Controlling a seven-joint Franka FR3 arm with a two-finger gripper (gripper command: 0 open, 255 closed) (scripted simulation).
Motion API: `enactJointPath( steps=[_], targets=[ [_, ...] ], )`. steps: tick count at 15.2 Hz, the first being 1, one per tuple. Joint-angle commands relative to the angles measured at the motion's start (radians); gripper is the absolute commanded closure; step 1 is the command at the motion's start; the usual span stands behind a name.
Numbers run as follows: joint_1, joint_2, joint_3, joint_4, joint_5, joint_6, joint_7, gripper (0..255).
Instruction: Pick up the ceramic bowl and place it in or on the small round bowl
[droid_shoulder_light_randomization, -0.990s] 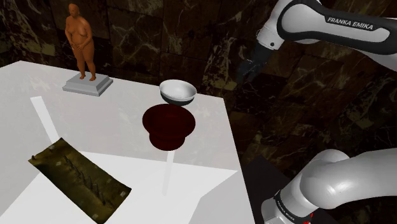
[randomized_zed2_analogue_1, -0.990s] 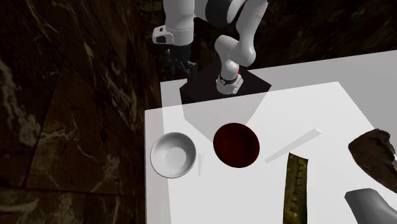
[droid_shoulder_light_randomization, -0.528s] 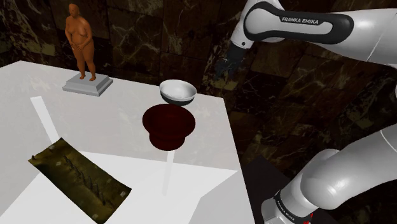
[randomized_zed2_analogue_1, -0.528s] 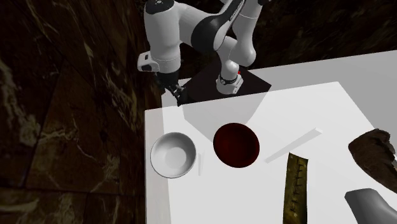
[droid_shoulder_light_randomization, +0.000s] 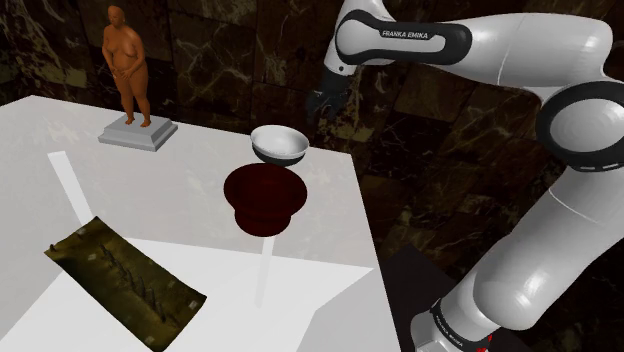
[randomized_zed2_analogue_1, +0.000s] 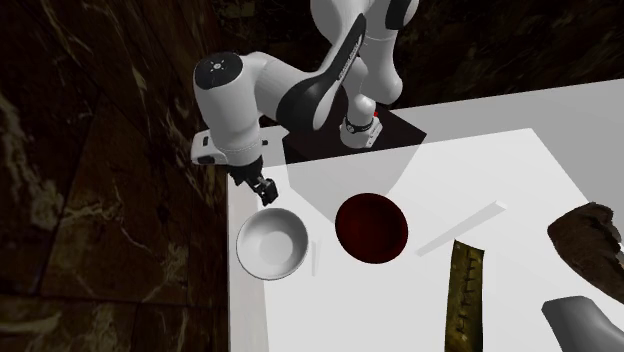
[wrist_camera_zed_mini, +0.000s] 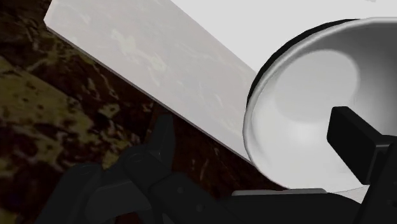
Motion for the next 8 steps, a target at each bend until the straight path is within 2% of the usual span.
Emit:
enactJointPath(
  steps=[1, 4, 8],
  targets=[
    [0.007, 0.085, 0.006, 0.085, -0.009, -0.007, 0.006, 0],
    [0.018, 0.193, 0.012, 0.205, -0.021, -0.028, 0.013, 0],
    [0.018, 0.200, 0.012, 0.160, -0.021, 0.023, 0.013, 0]
  ],
)
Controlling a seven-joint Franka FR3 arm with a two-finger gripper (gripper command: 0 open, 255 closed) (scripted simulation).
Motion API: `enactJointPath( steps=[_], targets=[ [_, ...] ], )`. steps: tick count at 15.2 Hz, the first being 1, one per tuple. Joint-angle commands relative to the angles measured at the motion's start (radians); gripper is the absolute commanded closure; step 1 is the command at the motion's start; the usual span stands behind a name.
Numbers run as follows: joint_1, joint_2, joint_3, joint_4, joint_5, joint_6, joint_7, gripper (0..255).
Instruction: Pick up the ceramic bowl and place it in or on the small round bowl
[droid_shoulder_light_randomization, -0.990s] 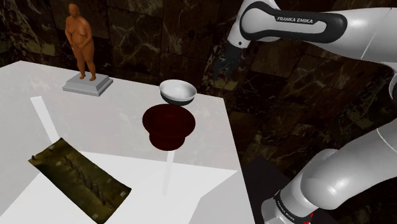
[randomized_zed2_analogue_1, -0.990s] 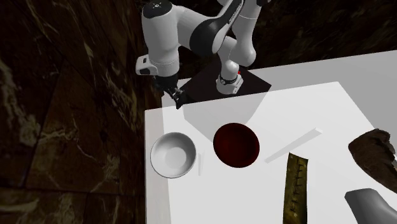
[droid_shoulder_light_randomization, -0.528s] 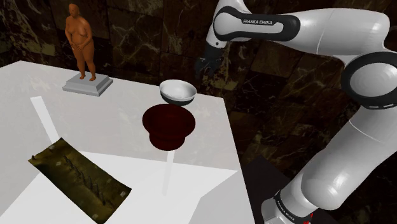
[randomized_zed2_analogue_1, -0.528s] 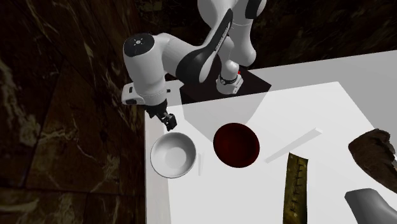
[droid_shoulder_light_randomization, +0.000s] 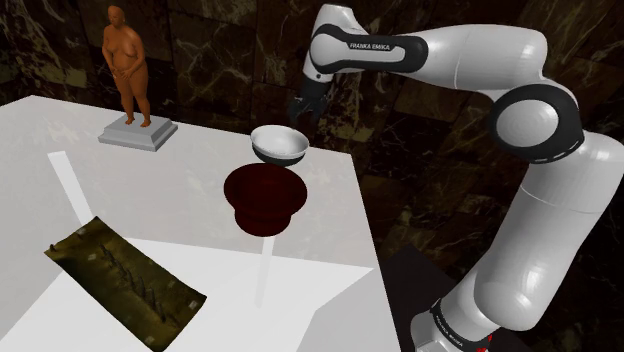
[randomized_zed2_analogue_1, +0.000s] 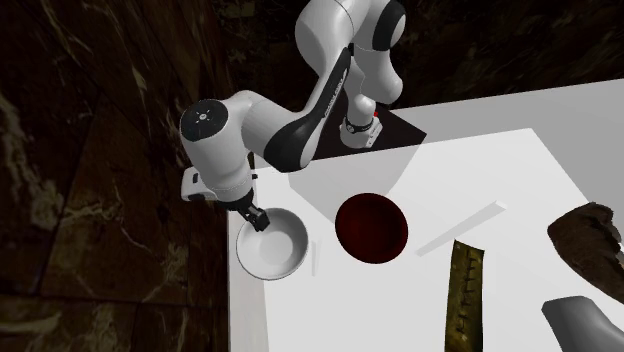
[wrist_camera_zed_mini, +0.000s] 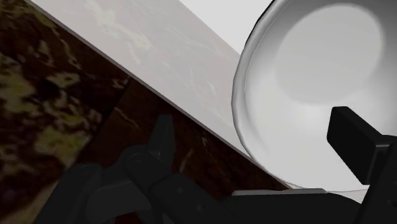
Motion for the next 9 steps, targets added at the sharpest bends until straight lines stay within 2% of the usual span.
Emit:
enactJointPath(
  steps=[1, 4, 9],
  targets=[
    [0.000, 0.007, 0.000, -0.015, 0.000, 0.023, 0.000, 0],
    [0.000, 0.013, 0.000, -0.041, -0.001, 0.055, 0.000, 0],
    [0.000, 0.014, 0.000, -0.041, -0.001, 0.054, 0.000, 0]
  ],
)
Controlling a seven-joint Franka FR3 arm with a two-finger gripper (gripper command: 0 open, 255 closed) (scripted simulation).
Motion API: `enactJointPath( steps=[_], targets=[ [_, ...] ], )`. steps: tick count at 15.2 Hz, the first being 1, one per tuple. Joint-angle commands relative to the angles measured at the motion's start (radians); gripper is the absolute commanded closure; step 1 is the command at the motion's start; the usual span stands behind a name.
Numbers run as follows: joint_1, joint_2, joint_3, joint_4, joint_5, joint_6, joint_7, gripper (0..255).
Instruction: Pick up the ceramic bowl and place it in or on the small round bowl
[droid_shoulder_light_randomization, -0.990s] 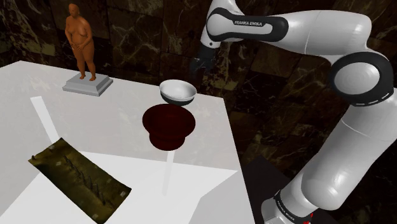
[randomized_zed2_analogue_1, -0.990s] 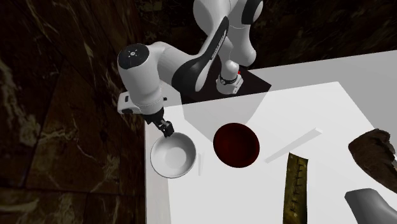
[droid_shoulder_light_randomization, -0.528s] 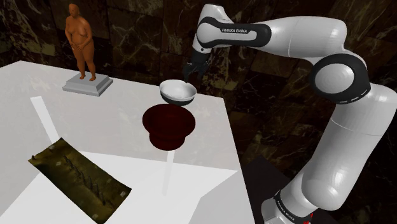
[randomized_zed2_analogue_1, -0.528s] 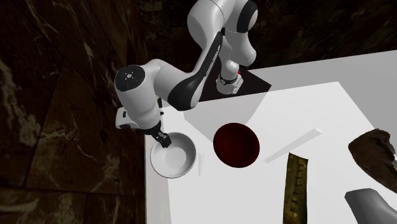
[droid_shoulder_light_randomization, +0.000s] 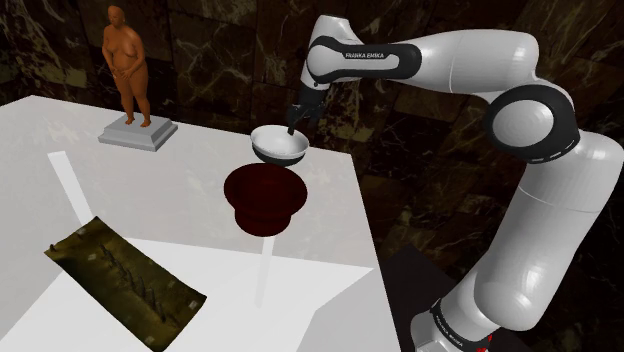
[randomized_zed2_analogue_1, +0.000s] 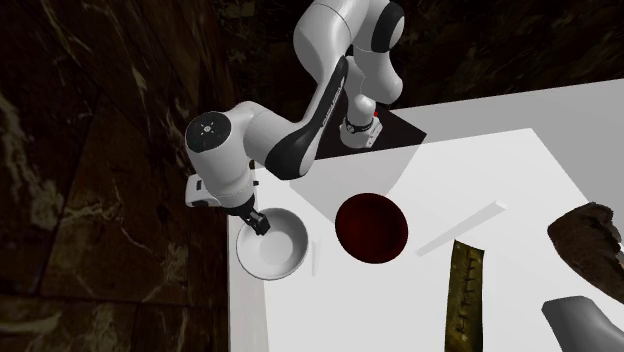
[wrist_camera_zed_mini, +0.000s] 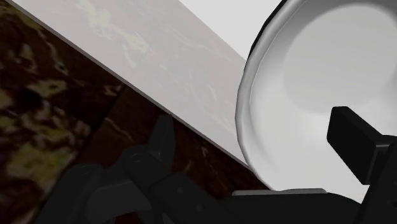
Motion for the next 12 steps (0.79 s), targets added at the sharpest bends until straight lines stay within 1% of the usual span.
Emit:
enactJointPath(
  steps=[1, 2, 3, 12],
  targets=[
    [0.000, 0.000, 0.000, 0.000, 0.000, 0.000, 0.000, 0],
    [0.000, 0.000, 0.000, 0.000, 0.000, 0.000, 0.000, 0],
    [0.000, 0.000, 0.000, 0.000, 0.000, 0.000, 0.000, 255],
    [0.000, 0.000, 0.000, 0.000, 0.000, 0.000, 0.000, 255]
  ],
)
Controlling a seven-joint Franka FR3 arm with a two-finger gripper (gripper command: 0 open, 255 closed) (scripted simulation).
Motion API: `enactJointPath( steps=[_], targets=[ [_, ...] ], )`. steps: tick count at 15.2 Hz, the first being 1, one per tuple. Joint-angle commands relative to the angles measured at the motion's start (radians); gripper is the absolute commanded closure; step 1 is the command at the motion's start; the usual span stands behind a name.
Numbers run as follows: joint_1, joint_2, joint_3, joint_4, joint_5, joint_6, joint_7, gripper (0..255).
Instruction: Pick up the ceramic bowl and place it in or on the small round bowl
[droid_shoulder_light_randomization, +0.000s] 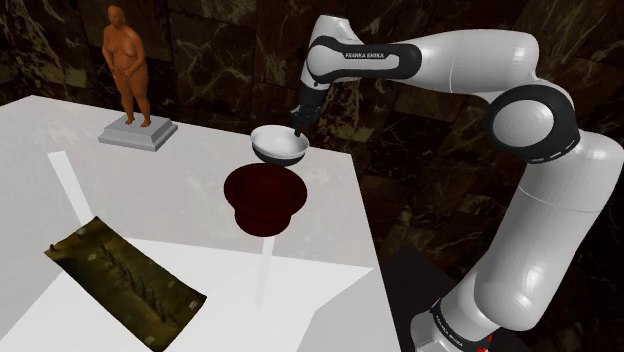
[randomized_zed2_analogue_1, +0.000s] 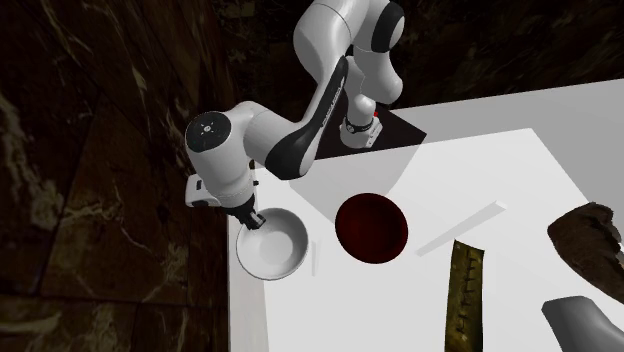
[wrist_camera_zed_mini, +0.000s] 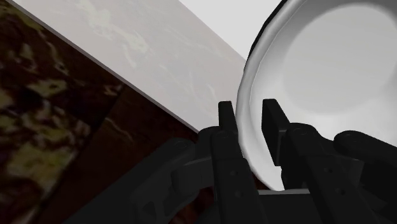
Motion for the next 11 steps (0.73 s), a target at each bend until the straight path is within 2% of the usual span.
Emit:
enactJointPath(
  steps=[1, 11],
  targets=[
    [0.000, -0.001, 0.000, 0.011, 0.000, -0.013, 0.000, 255],
    [0.001, 0.001, 0.000, 0.149, 0.000, -0.148, 0.000, 255]
  ],
)
